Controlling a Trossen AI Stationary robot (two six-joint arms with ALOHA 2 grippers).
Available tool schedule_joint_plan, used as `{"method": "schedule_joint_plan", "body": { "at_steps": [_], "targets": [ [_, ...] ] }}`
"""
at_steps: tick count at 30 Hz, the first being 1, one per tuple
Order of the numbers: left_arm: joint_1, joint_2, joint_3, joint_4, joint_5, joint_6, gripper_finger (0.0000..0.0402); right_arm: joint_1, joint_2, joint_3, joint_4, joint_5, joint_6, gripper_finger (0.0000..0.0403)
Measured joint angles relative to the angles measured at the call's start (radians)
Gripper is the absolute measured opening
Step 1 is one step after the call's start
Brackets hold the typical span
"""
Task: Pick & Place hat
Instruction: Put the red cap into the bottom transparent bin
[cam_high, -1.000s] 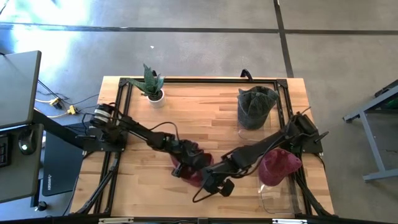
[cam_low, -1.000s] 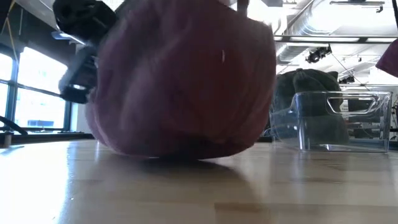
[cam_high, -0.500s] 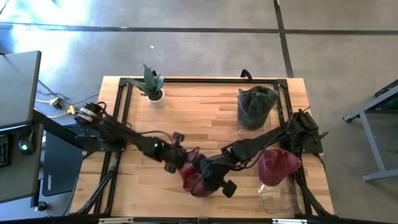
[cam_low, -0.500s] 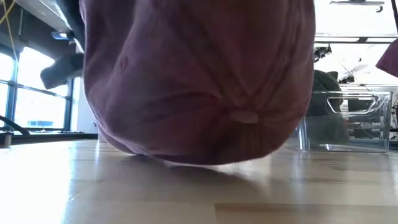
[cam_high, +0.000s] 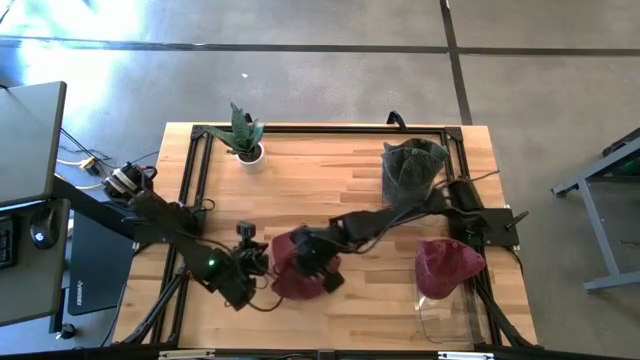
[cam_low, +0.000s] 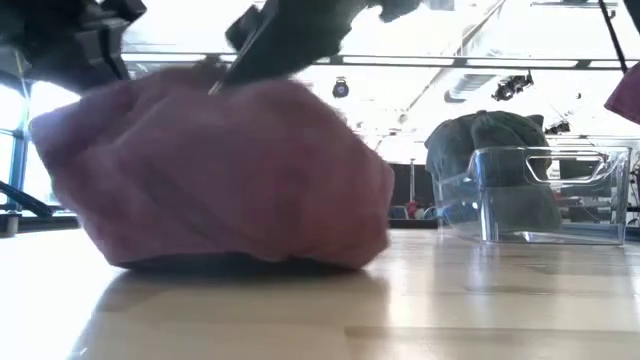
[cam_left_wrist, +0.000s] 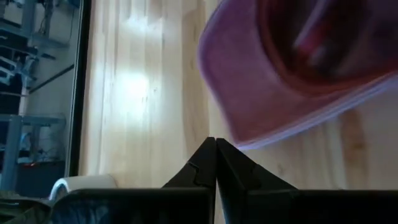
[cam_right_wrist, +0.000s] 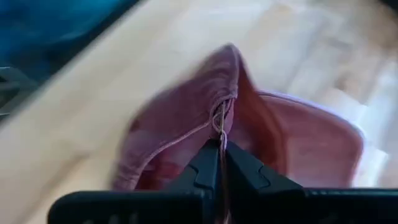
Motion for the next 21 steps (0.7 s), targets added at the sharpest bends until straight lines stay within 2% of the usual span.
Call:
{"method": "schedule_joint_plan", "body": {
  "at_steps": [4, 7, 11, 15, 18, 21],
  "targets": [
    [-0.045, -0.001, 0.001, -0.034, 0.025, -0.038, 0.0001, -0.035, 0.056, 0.0, 0.066, 0.044, -0.004, 0.0024],
    [-0.068, -0.001, 0.001, -0.089, 0.037, -0.096, 0.0001, -0.037, 0.073, 0.0, 0.074, 0.143, 0.011, 0.0038],
    [-0.082, -0.001, 0.001, -0.125, 0.04, -0.156, 0.0001, -0.043, 0.074, 0.0, 0.063, 0.288, 0.065, 0.0081],
    [-0.078, -0.001, 0.001, -0.115, 0.063, -0.16, 0.0001, -0.035, 0.031, 0.0, -0.003, 0.457, 0.115, 0.0133],
    [-0.078, -0.001, 0.001, -0.099, 0.06, -0.152, 0.0001, -0.013, -0.028, 0.0, -0.072, 0.578, 0.176, 0.0155],
    [-0.078, -0.001, 0.001, -0.086, 0.052, -0.147, 0.0001, 0.008, -0.059, 0.0, -0.118, 0.589, 0.197, 0.016]
  ]
}}
